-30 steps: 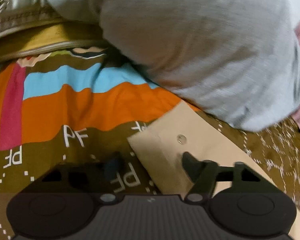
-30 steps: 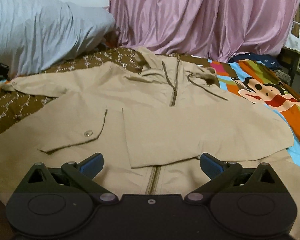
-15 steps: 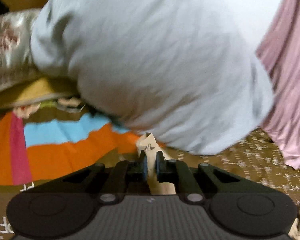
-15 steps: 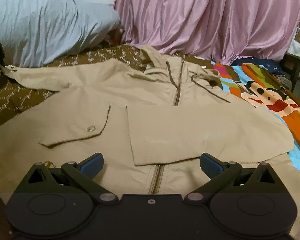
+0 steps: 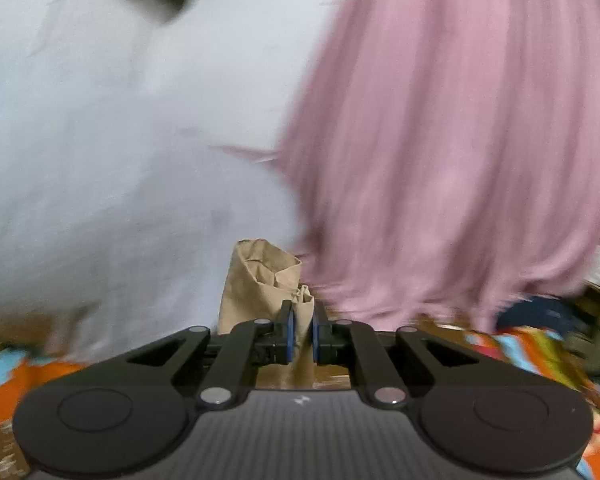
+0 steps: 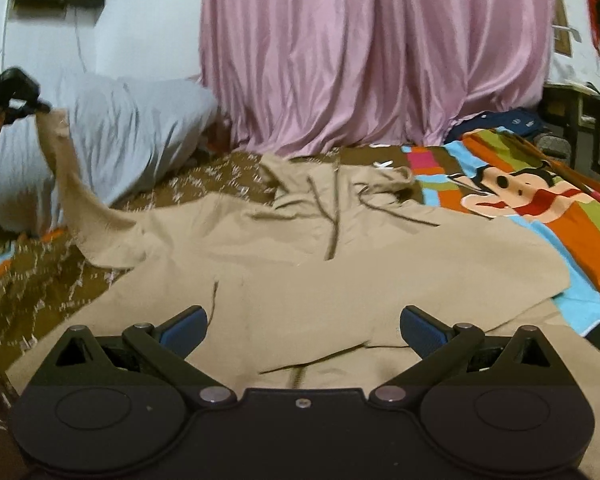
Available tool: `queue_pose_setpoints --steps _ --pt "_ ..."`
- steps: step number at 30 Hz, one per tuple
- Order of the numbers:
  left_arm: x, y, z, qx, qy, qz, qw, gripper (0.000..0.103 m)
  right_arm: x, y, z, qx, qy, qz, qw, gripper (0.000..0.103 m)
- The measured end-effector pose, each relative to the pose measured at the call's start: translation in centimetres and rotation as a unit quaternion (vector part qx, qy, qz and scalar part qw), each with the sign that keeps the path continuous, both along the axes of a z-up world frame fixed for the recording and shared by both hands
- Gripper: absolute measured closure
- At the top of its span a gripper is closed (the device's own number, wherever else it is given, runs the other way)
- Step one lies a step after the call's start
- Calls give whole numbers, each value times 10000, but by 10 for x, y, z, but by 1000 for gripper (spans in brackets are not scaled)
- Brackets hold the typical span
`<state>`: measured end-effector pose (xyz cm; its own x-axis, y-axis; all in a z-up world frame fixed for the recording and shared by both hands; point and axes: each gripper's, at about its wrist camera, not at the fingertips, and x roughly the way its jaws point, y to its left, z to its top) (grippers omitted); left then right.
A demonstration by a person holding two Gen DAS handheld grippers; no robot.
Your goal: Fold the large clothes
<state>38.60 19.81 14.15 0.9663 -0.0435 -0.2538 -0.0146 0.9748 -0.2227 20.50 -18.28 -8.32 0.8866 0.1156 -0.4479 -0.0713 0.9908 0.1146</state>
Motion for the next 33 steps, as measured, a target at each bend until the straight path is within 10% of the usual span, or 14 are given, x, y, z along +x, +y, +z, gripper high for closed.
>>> queue_pose_setpoints --steps 6,13,20,23,26,33 --pt "-14 -136 -5 395 -62 -1452 9886 95 -15 -49 11 211 -69 -296 9993 1" --pt "-25 -258 -99 425 824 -2420 9658 94 -30 -104 8 285 33 -869 9958 1" --pt "-38 -276 -196 -5 1988 -2673 9429 90 -43 -132 -2 301 212 -1187 9922 1" --pt "-41 -259 -210 -368 2297 -2873 9291 61 -44 -135 -8 318 281 -1234 9914 1" --pt "-49 -240 -205 -543 2136 -2841 9331 26 -38 -131 -12 339 320 -1185 9919 1" --pt "-43 -180 -178 -157 1912 -2178 9570 15 -18 -122 -11 487 372 -983 9933 1"
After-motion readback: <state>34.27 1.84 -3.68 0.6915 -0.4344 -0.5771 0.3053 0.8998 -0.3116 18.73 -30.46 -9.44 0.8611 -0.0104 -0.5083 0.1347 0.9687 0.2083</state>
